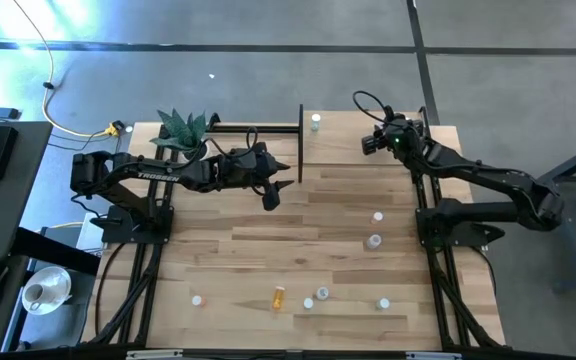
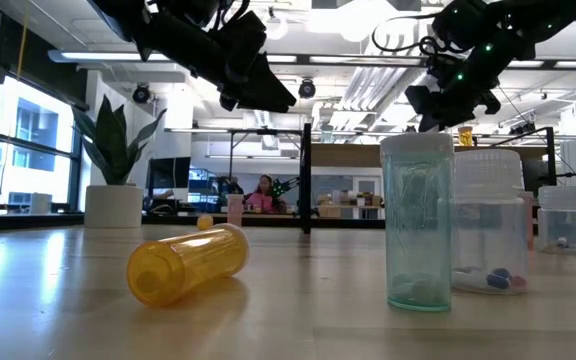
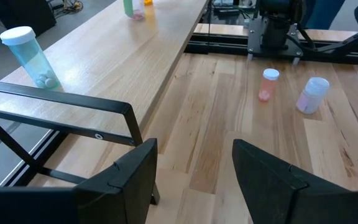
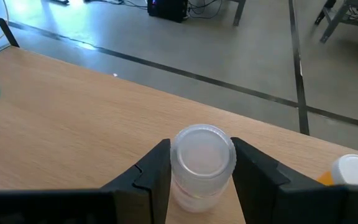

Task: Pick and place medicine bottles onto shelf by color
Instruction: Put the top left transparent pill bottle on the shelf, then put the top left pink pill bottle on the shelf

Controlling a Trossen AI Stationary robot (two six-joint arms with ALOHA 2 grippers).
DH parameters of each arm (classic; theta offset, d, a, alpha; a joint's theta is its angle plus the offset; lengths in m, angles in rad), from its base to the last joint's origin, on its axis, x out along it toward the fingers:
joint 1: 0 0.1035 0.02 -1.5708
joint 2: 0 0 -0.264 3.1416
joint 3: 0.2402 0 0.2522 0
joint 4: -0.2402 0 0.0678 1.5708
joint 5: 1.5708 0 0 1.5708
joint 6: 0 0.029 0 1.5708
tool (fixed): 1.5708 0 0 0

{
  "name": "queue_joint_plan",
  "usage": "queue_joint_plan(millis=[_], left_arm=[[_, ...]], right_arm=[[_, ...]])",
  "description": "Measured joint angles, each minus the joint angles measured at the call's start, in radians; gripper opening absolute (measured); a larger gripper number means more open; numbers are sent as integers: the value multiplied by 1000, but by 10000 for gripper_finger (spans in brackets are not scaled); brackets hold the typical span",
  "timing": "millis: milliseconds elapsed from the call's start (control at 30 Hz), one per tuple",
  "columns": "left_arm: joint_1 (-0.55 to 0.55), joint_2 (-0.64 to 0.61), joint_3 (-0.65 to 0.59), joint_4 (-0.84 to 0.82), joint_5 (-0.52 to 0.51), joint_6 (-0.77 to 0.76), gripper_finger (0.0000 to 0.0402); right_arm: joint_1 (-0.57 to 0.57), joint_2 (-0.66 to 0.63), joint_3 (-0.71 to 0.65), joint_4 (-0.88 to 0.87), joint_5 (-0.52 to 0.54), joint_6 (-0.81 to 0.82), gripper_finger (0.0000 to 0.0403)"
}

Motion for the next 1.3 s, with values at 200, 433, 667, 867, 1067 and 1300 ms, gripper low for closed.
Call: queue_joint_plan(millis=[200,433,667,867,1067,1300], left_arm=[[0,0,0,0,0,0,197],[0,0,0,0,0,0,197],[0,0,0,0,0,0,197],[0,0,0,-8,0,0,197],[2,0,0,-113,-8,3,197],[2,-8,0,-236,-155,9,197]], right_arm=[[0,3,-5,-12,15,0,168],[0,-1,-6,1,20,-1,198],[0,-63,-6,12,25,-23,200],[14,-146,-5,13,-31,-47,201],[62,-224,-4,-31,-264,-85,201],[169,-285,-4,-164,-507,-94,201]])
